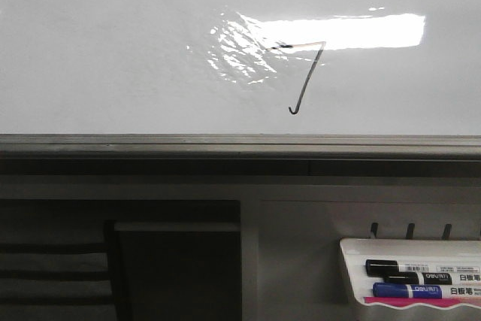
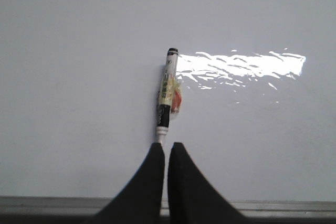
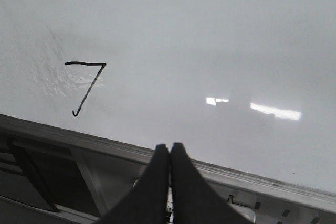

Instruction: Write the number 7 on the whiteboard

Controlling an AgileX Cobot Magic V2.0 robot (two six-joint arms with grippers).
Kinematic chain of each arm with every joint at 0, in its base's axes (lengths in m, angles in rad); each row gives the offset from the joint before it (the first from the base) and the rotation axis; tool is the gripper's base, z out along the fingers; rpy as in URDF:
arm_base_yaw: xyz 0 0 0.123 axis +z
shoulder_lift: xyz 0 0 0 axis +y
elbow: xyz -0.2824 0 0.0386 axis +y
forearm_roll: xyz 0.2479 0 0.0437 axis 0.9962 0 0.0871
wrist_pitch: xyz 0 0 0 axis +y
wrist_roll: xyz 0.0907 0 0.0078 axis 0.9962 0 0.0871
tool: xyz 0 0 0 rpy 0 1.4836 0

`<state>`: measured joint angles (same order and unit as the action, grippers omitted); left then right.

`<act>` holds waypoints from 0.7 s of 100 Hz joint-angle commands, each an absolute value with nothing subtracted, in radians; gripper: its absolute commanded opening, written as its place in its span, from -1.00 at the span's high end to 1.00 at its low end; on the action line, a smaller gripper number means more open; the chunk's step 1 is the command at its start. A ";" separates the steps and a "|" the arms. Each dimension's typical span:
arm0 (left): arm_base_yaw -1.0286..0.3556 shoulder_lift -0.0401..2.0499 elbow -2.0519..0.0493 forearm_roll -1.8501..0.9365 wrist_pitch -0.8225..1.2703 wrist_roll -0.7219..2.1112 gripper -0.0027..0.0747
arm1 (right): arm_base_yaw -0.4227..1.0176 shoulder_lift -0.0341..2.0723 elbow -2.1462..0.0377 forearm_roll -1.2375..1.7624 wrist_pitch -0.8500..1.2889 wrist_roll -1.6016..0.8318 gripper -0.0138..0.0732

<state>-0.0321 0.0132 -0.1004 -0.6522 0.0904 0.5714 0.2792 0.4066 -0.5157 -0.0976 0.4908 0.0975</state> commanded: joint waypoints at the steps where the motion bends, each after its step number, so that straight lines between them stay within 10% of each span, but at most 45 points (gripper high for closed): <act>1: -0.041 -0.008 -0.081 -0.578 0.007 0.466 0.98 | 0.275 0.410 -0.541 -0.105 0.412 0.097 0.85; 28: -0.041 -0.033 0.034 -0.078 0.000 -0.111 0.98 | 0.275 0.410 -0.541 -0.105 0.412 0.097 0.85; 70: -0.035 -0.033 0.035 0.024 -0.025 -0.161 0.98 | 0.275 0.410 -0.541 -0.105 0.415 0.097 0.85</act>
